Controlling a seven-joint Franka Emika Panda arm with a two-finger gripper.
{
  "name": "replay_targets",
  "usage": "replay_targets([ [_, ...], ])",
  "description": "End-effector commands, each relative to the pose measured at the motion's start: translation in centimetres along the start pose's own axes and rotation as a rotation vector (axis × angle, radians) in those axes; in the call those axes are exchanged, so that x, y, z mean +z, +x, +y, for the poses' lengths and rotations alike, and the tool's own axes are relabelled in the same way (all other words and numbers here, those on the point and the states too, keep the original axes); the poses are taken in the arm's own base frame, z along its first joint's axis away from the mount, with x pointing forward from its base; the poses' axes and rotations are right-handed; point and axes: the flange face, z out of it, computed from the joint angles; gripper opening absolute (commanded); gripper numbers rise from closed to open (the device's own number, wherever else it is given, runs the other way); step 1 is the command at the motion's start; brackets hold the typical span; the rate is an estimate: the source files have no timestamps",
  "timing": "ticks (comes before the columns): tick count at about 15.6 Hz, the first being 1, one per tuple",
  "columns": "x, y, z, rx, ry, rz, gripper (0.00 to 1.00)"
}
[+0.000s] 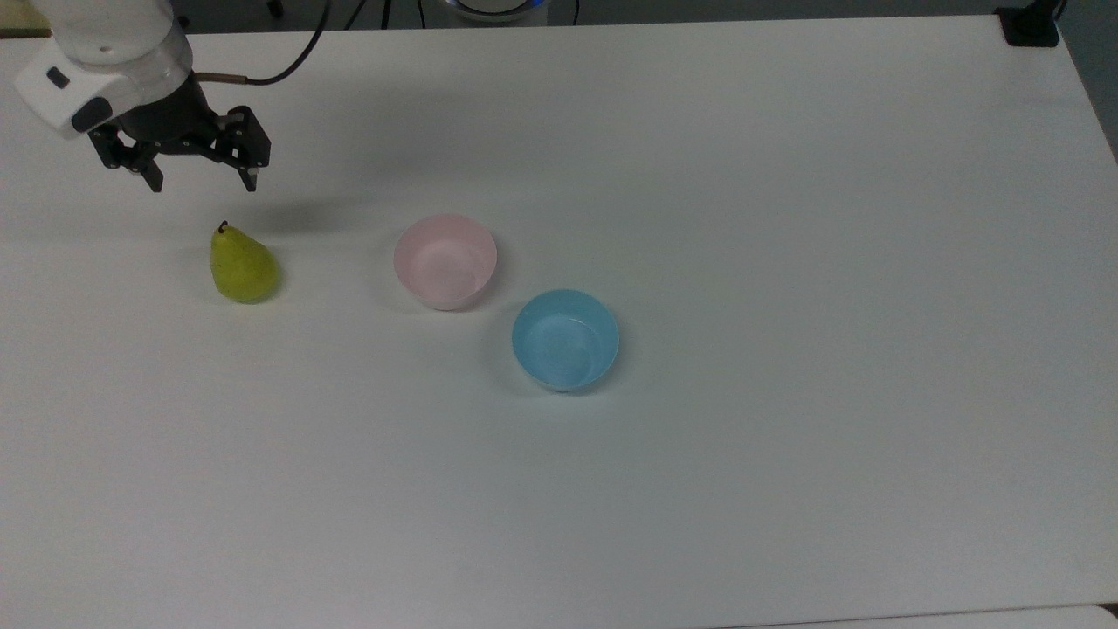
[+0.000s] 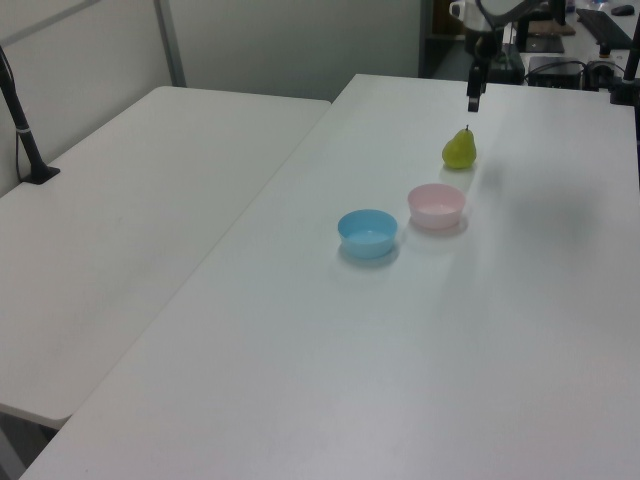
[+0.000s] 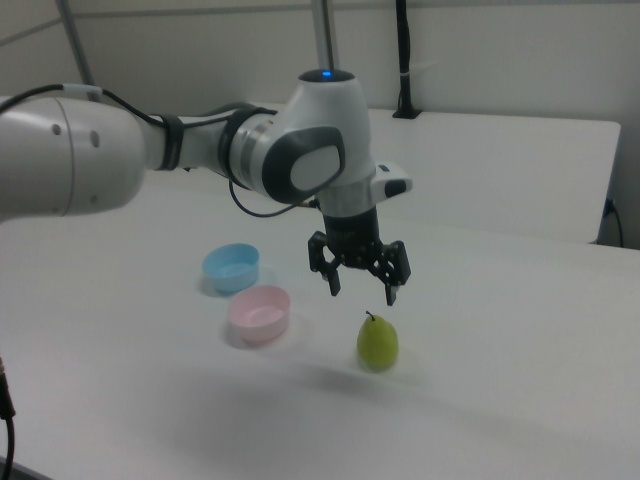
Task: Place the pear in the bowl
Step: 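Lower the gripper around the pear and close on it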
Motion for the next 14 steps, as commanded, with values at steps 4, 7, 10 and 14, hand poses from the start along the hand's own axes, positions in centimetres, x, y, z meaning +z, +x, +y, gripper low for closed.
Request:
replay_targets([
  [4, 7.0, 1.8, -0.4, -0.058, -0.01, -0.009, 1.0],
  [7, 10.1, 1.8, -0.3, -0.084, -0.036, -0.034, 1.0],
  [10, 10.9, 1.9, -0.4, -0.089, -0.047, -0.016, 0.79],
  [14, 10.7, 2.0, -0.5, -0.092, -0.049, -0.01, 0.42],
])
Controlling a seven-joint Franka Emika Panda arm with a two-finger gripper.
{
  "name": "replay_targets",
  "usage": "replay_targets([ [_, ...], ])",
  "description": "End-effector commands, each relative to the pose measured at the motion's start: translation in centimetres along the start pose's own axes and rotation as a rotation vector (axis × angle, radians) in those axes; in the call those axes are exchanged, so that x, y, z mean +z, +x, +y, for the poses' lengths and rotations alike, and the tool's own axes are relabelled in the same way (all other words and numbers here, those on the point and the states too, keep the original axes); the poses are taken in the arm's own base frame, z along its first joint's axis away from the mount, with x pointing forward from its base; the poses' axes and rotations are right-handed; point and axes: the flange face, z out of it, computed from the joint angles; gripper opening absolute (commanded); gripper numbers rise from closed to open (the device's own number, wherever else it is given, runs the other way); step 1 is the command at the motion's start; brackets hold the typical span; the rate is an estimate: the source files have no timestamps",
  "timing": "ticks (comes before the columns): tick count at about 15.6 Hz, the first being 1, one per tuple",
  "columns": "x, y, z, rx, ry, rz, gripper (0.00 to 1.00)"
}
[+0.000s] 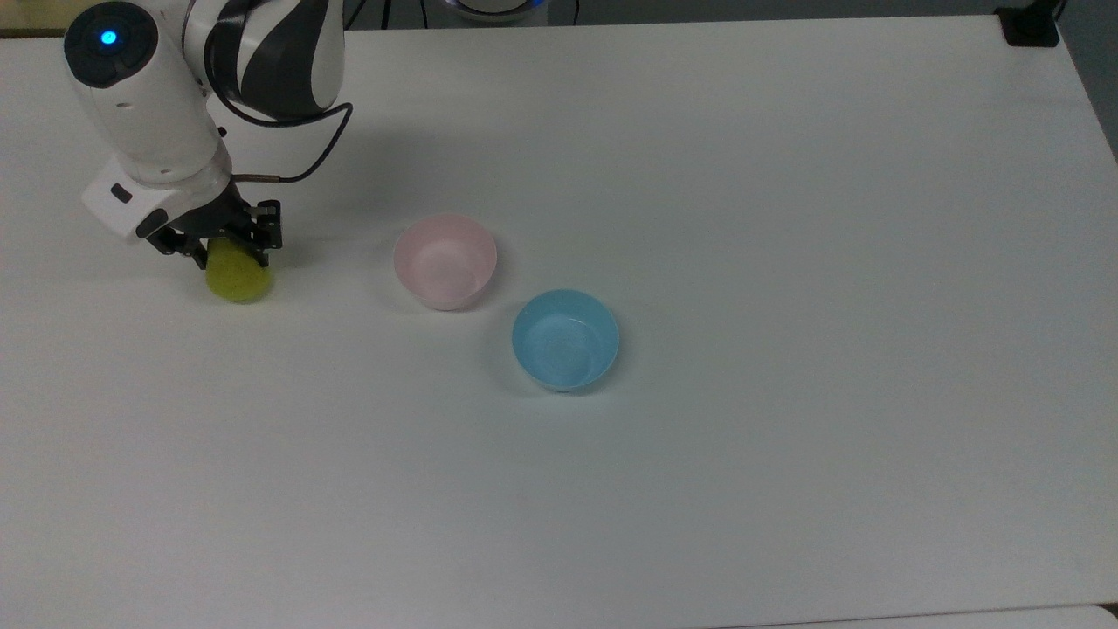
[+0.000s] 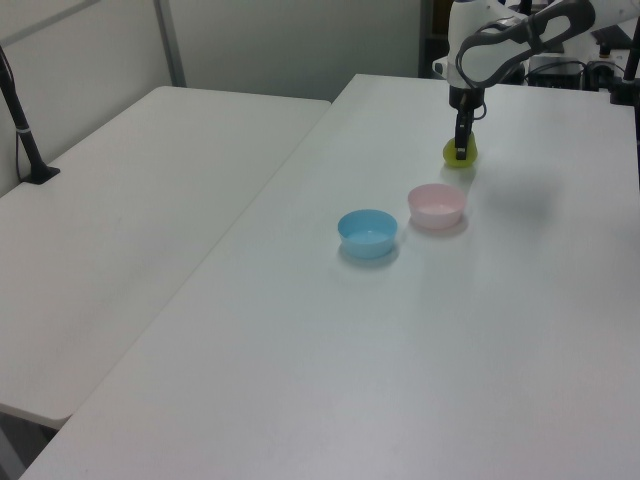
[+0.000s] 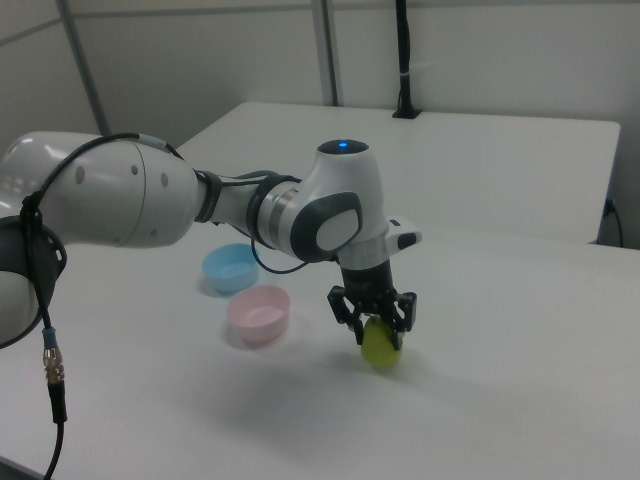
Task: Place the pear in the bowl
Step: 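Lower the gripper around the pear and close on it, then lift the pear and carry it over the pink bowl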
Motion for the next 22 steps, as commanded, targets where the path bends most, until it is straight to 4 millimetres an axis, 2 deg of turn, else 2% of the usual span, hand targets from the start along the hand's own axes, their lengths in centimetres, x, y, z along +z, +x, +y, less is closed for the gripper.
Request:
replay_targets([
  [1, -0.2, -0.3, -0.2, -0.027, -0.016, 0.013, 0.37],
  [6, -3.5, -0.9, 0.0, -0.02, -0.029, 0.032, 0.35],
  [10, -7.2, -1.4, -1.2, -0.02, -0.017, 0.013, 0.35],
  [12, -8.8, -0.9, -3.4, -0.038, -0.012, 0.002, 0.35],
  [15, -9.8, -0.1, -7.3, -0.007, 0.001, -0.03, 0.35],
  [22, -10.6, 2.4, -17.6, 0.076, 0.002, -0.066, 0.36],
])
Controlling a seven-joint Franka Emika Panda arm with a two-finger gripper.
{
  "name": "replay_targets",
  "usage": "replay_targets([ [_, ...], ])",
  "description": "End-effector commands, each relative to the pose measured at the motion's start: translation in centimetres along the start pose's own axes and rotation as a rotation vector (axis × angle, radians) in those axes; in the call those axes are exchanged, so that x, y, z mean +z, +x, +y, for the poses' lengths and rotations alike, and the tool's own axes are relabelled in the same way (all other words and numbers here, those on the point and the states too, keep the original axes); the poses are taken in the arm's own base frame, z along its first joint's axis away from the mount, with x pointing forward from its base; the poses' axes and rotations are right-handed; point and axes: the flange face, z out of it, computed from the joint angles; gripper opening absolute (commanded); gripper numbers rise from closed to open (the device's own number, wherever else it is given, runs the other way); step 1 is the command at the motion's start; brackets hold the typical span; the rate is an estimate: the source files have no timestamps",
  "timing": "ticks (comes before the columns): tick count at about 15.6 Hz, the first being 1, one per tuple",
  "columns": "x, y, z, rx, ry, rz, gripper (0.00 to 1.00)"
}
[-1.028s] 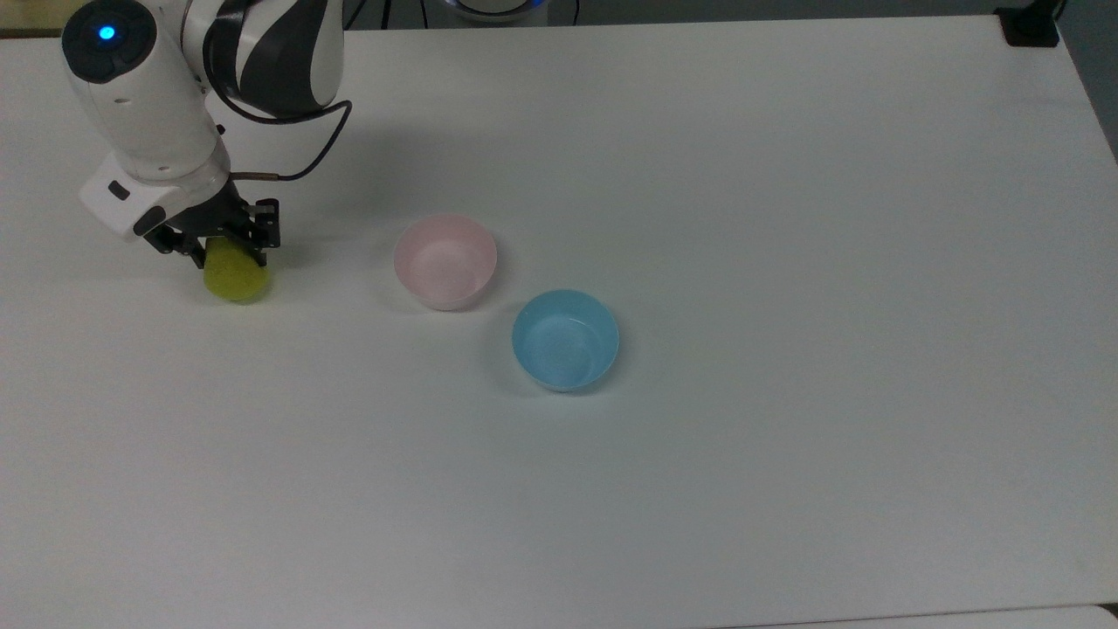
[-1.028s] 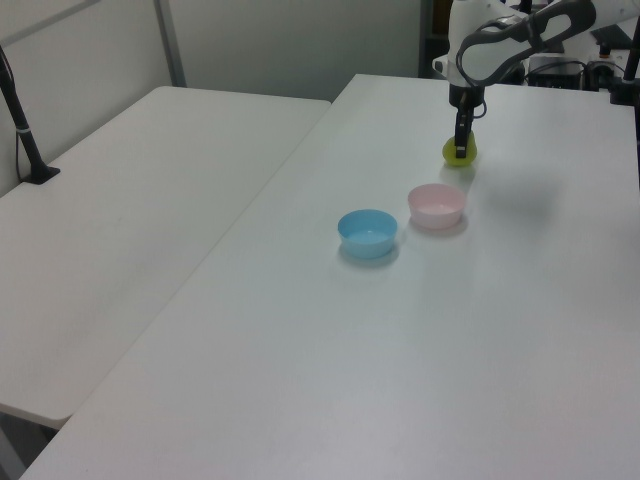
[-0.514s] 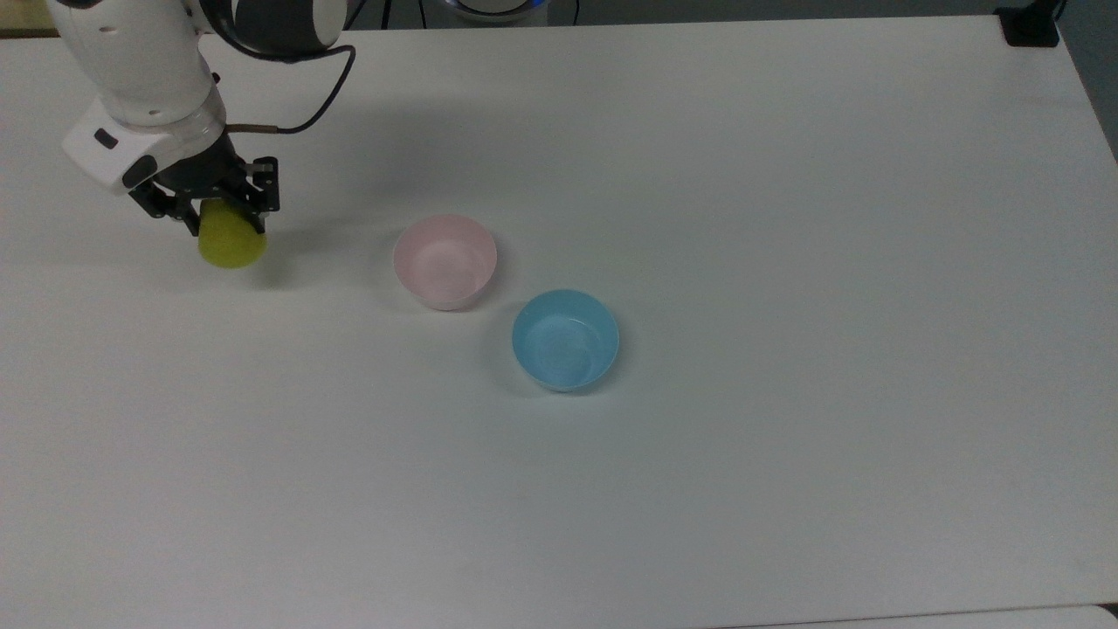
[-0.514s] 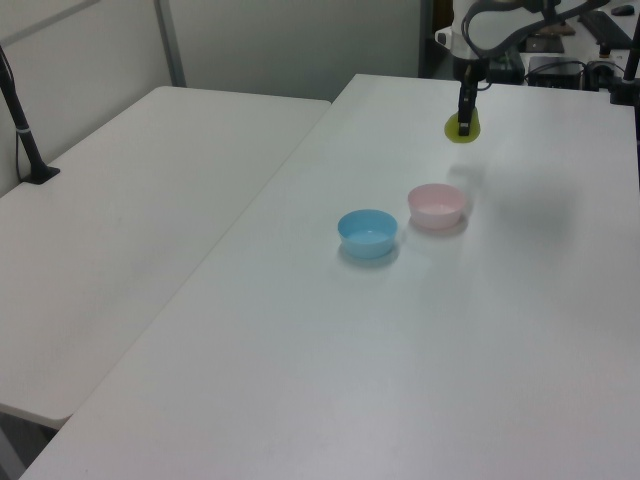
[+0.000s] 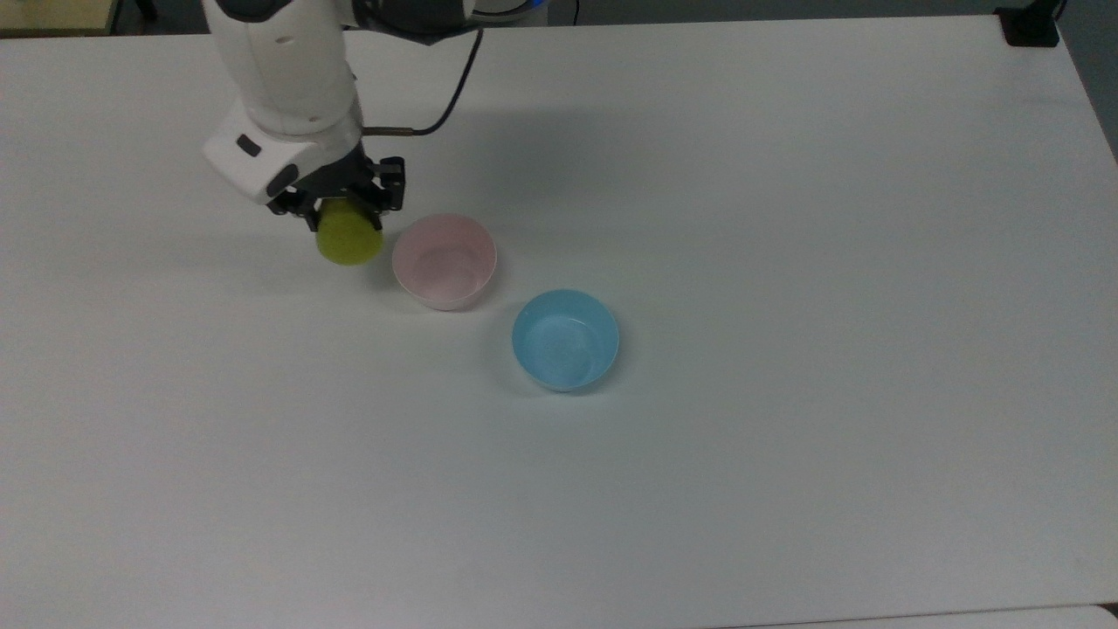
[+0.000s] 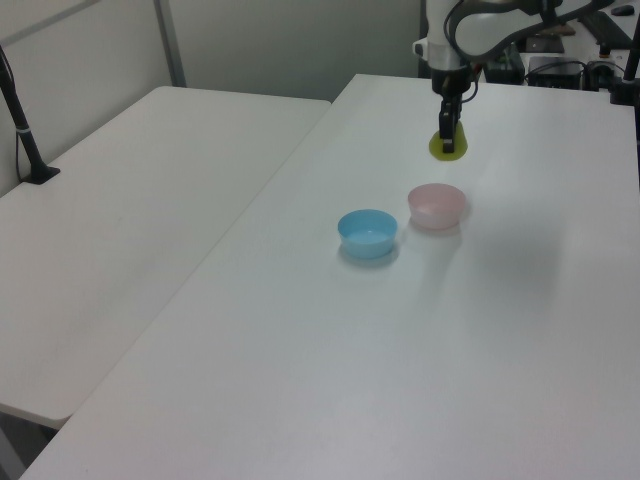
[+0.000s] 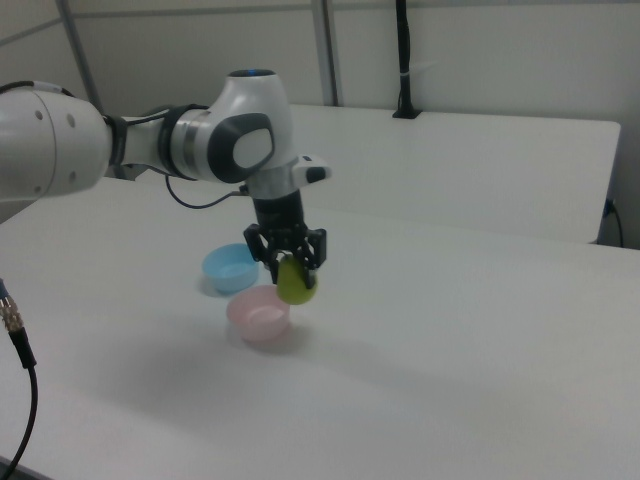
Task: Place the pear in the bowl
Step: 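Lift the pear and carry it over the pink bowl, then lower the pear into the pink bowl and open the gripper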
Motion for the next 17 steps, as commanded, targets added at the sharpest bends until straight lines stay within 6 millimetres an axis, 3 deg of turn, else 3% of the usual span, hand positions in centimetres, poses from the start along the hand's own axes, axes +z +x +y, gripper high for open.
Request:
replay_targets([
  [1, -0.5, -0.1, -5.0, 0.05, -0.013, -0.019, 0.37],
  [4, 1.7, -0.1, -8.5, 0.029, -0.014, -0.045, 0.38],
  [12, 5.2, 0.6, -9.2, 0.017, -0.011, 0.005, 0.44],
  [13, 5.7, 0.6, -9.1, 0.018, -0.012, -0.003, 0.51],
  [14, 5.8, 0.7, -9.2, 0.017, -0.012, -0.002, 0.69],
  [17, 5.2, 0.7, -8.9, 0.019, -0.013, 0.009, 1.0],
])
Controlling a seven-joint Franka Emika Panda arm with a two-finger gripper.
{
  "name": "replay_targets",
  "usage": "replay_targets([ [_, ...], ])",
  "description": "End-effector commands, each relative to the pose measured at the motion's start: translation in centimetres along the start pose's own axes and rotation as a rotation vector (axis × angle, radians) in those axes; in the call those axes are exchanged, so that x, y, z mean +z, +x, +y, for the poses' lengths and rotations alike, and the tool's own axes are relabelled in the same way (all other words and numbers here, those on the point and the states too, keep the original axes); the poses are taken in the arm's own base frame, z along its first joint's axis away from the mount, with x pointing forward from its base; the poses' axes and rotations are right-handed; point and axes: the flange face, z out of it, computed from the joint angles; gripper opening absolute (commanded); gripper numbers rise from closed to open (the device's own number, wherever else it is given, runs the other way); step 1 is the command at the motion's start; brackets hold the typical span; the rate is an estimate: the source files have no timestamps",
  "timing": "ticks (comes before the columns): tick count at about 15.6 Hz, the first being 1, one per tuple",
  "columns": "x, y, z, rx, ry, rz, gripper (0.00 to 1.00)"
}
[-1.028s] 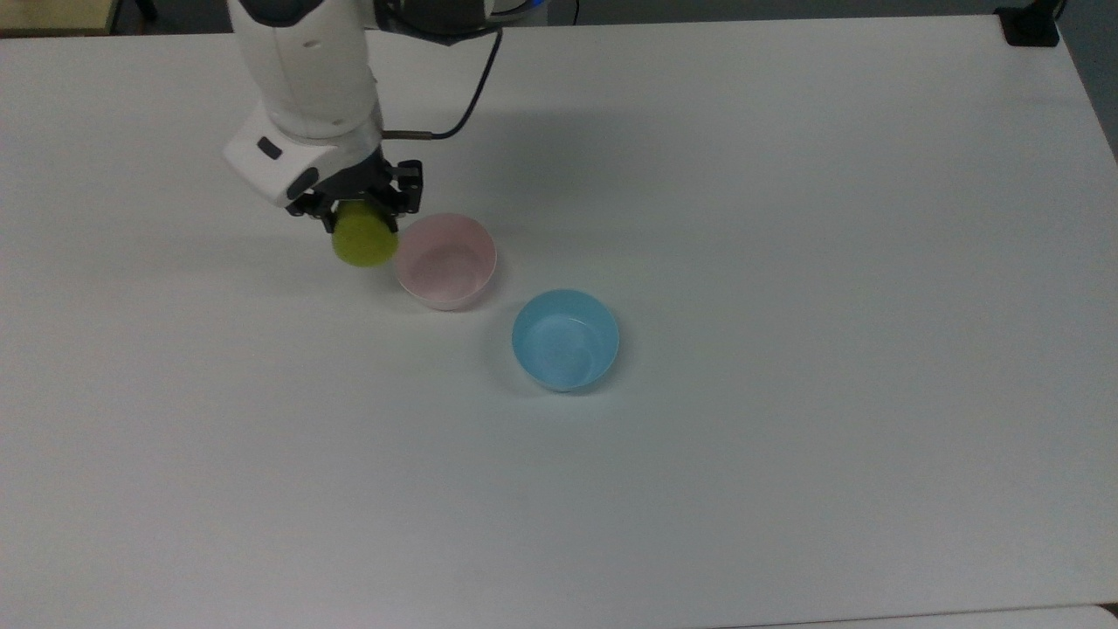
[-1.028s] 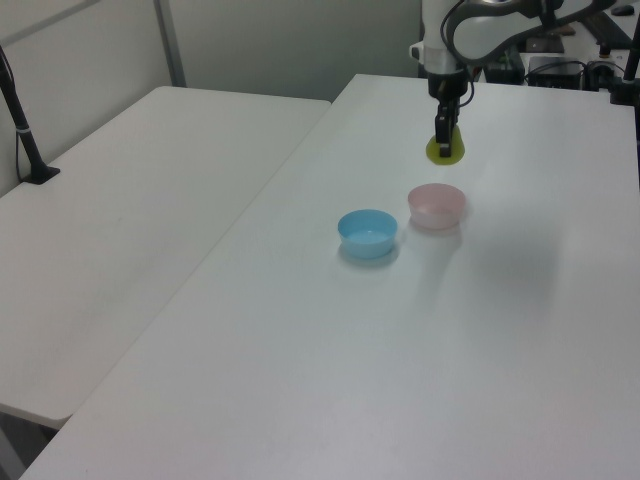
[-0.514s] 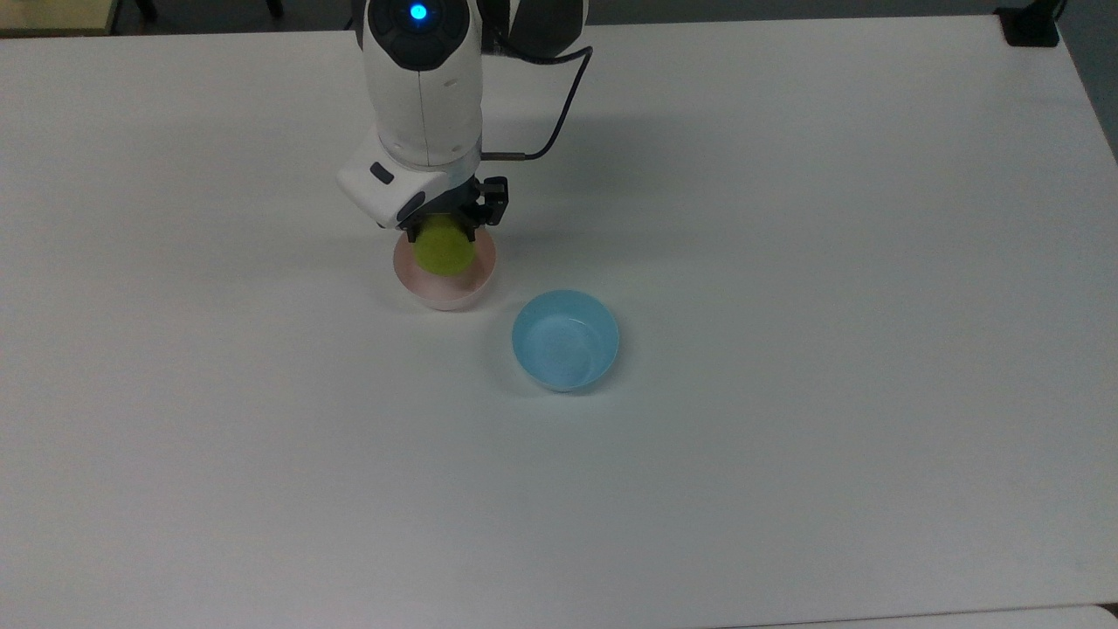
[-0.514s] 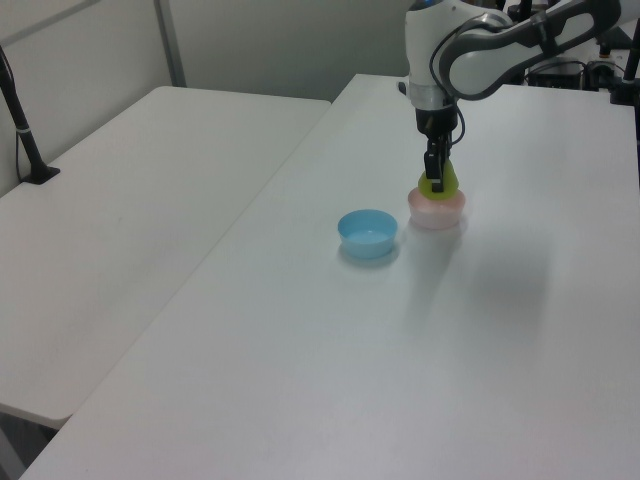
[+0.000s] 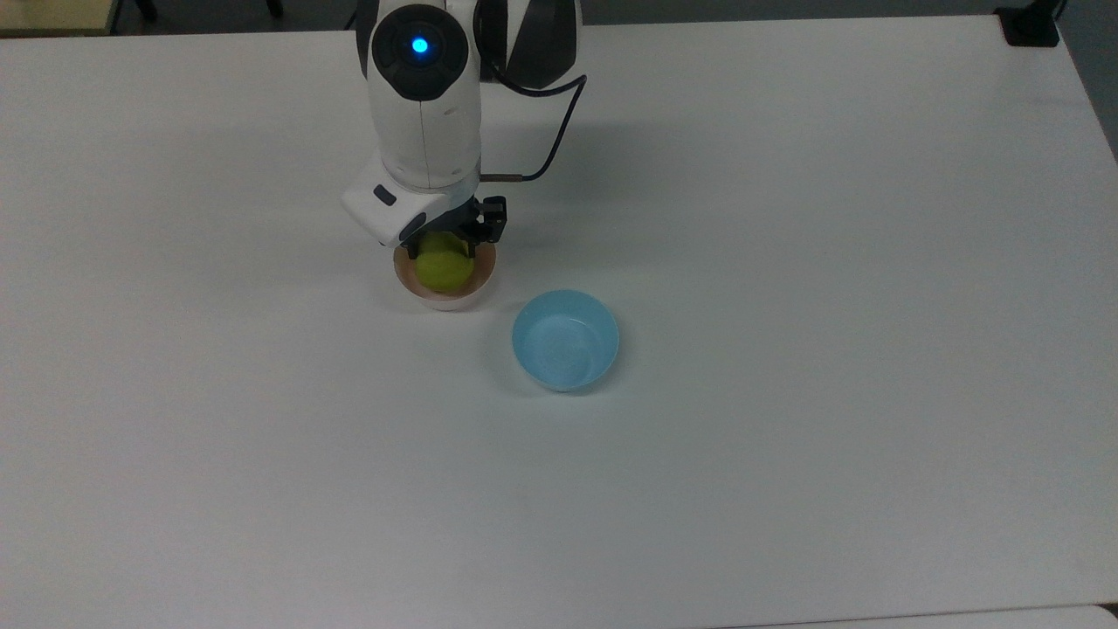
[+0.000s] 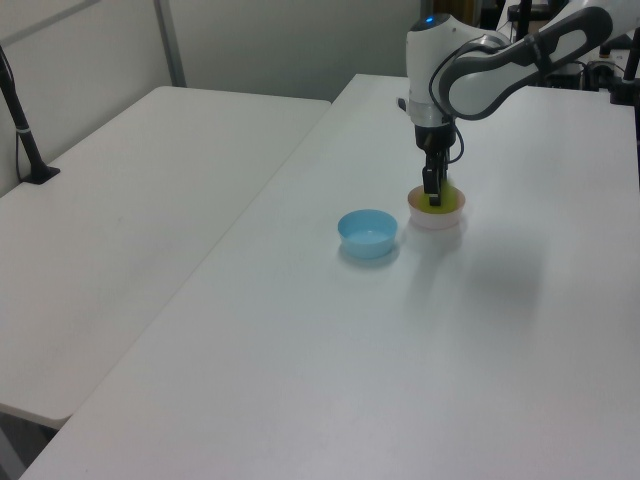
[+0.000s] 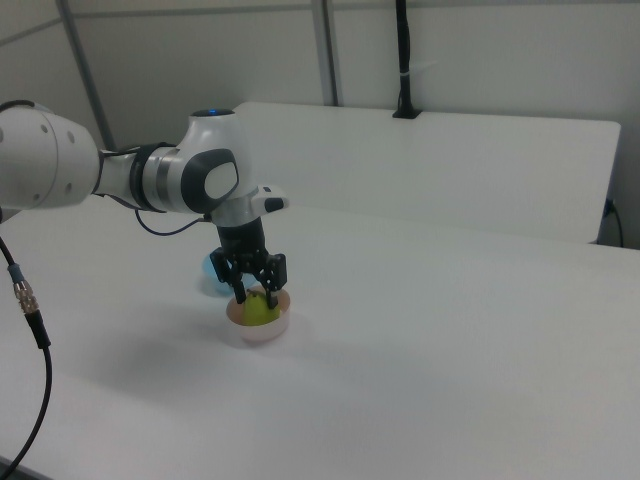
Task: Place the pear in the bowl
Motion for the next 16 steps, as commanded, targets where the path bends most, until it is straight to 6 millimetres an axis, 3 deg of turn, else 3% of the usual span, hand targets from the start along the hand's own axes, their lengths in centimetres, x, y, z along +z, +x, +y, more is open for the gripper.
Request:
replay_targets([
  [1, -1.0, -0.3, 0.0, 0.009, -0.013, 0.029, 1.0],
  [6, -5.9, -1.2, -0.1, 0.016, -0.014, 0.052, 1.0],
  [9, -10.2, -2.0, -2.4, 0.031, -0.015, 0.059, 1.0],
  [12, -14.8, -4.5, -4.7, 0.06, -0.017, 0.056, 1.0],
  [15, -19.7, -7.5, -5.3, 0.087, -0.01, 0.065, 1.0],
  [16, -20.3, -8.3, -5.4, 0.088, -0.011, 0.041, 1.0],
])
